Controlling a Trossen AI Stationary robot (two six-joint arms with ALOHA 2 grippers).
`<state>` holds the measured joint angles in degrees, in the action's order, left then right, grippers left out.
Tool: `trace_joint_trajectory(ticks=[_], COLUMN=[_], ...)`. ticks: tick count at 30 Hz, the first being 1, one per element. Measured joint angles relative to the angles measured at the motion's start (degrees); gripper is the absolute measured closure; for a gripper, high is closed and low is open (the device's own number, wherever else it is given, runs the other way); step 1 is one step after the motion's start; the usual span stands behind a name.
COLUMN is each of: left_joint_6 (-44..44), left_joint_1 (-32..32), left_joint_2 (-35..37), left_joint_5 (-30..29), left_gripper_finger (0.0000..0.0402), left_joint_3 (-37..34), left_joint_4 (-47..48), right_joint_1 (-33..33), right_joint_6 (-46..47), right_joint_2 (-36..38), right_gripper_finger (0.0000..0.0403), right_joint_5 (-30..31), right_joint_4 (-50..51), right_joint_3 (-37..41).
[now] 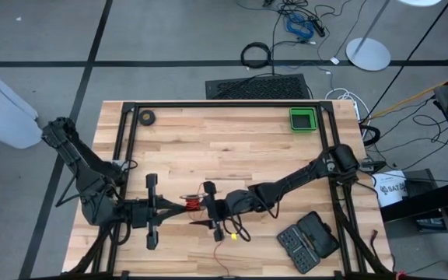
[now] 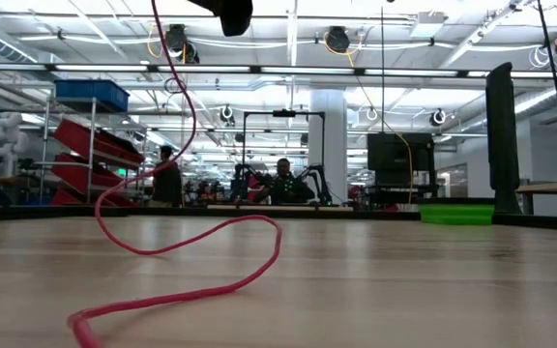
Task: Coil cords
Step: Coil the red wire on the black spool
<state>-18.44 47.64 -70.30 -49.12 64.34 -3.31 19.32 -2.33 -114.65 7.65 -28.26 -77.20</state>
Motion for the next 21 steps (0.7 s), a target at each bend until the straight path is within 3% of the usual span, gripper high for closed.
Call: trace_joint_trajectory(ticks=[17, 21], left_joint_6=[0.04, 0.04], left_joint_1=[0.00, 0.00], left_joint_2=[0.00, 0.00], left_joint_5=[0.02, 0.02], left_gripper_finger=[0.0395, 0.0395], left_joint_3=[0.00, 0.00], left_joint_4=[0.06, 0.12], right_joint_1=[0.57, 0.60], right_joint_6=[1.03, 1.84], right_joint_2=[2.45, 2.51], right_gripper_finger=[0.0244, 0.0273], right_joint_5=[-0.42, -0.47], right_joint_4=[0.31, 0.67], right_joint_3=[0.04, 0.04])
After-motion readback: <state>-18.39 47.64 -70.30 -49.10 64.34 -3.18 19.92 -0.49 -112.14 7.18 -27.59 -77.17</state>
